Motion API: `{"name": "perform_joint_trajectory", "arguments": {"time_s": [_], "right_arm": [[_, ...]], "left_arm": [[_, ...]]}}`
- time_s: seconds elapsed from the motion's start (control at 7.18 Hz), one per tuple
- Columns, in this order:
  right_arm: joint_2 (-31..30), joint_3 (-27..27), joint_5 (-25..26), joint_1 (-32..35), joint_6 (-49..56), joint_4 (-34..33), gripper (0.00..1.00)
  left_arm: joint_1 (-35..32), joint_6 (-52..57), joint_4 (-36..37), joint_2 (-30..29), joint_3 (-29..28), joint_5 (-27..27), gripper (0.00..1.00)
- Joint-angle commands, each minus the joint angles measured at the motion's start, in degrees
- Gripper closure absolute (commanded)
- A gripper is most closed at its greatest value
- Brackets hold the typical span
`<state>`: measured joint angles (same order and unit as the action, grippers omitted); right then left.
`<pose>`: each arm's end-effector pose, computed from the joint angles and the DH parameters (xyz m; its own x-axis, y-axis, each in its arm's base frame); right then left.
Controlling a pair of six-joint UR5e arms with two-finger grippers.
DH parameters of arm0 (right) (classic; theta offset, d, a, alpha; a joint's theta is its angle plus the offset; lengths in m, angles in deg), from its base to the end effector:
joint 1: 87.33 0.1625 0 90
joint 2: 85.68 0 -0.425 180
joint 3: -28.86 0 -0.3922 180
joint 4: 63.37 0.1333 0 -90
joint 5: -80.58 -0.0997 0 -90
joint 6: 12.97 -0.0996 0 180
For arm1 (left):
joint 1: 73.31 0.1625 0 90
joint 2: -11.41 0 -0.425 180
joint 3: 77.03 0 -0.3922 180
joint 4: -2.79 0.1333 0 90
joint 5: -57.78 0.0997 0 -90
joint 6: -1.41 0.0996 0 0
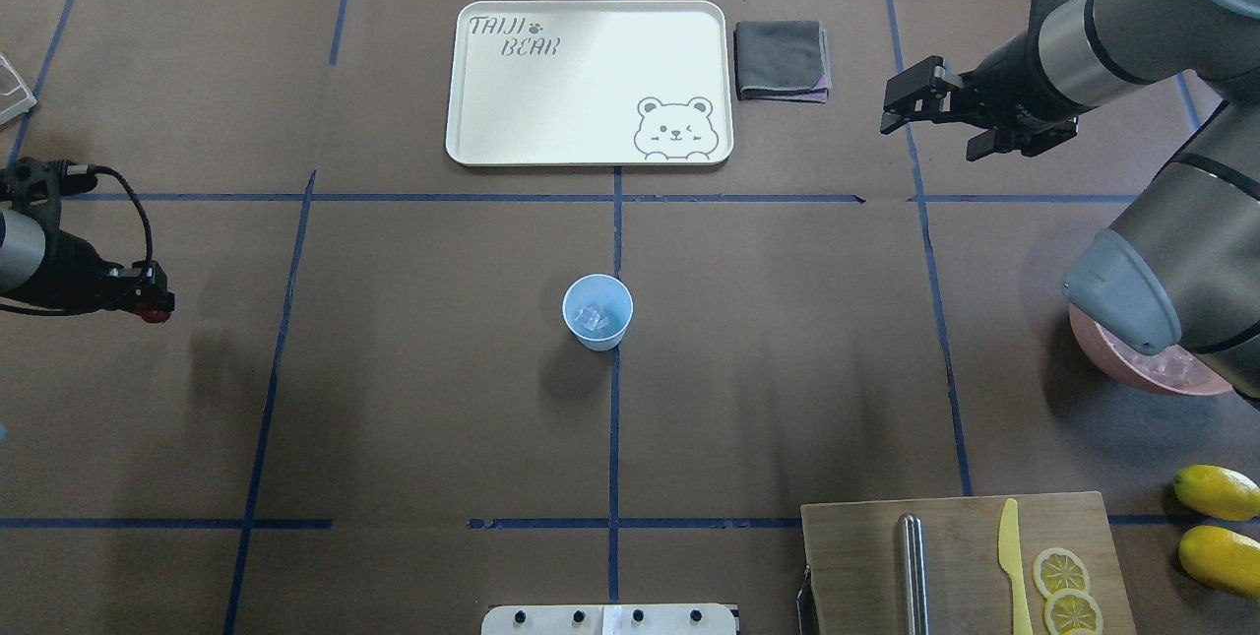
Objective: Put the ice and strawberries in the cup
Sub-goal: 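Carry the strawberry with the left gripper over the blue cup and release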
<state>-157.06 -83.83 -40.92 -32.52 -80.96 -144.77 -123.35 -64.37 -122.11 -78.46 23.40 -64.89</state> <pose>-0.2560 -0.5041 0.2848 0.5189 0.1814 0.8354 -0.2934 0.9557 -0.0252 0.2696 -0.4456 0.5057 0.5765 -0.1503 -0.8032 0.1784 0.9824 -0.0558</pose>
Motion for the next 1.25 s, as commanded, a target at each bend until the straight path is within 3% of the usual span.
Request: {"name": "perform_joint_trajectory", "arguments": {"time_s": [0.0,0.42,0.7,1.11], "right_arm": [[-2.17,-0.16,-1.45,2.57,1.96,0.19,0.01],[-4.99,-0.33,-4.1,6.27,8.22,0.46,0.01],[-5.08,-0.33,-4.1,6.27,8.22,0.46,0.01],[-5.0,-0.68,-4.1,6.27,8.22,0.46,0.01]], "left_arm": [[3.25,-13.96,0.19,-11.59,1.44,-1.96,1.0],[11.43,-28.15,3.08,-26.02,1.26,-1.25,1.0],[12.5,-28.17,3.62,-30.95,-0.22,0.05,1.0],[19.35,-27.65,3.44,-33.79,-3.47,7.52,0.94]]}}
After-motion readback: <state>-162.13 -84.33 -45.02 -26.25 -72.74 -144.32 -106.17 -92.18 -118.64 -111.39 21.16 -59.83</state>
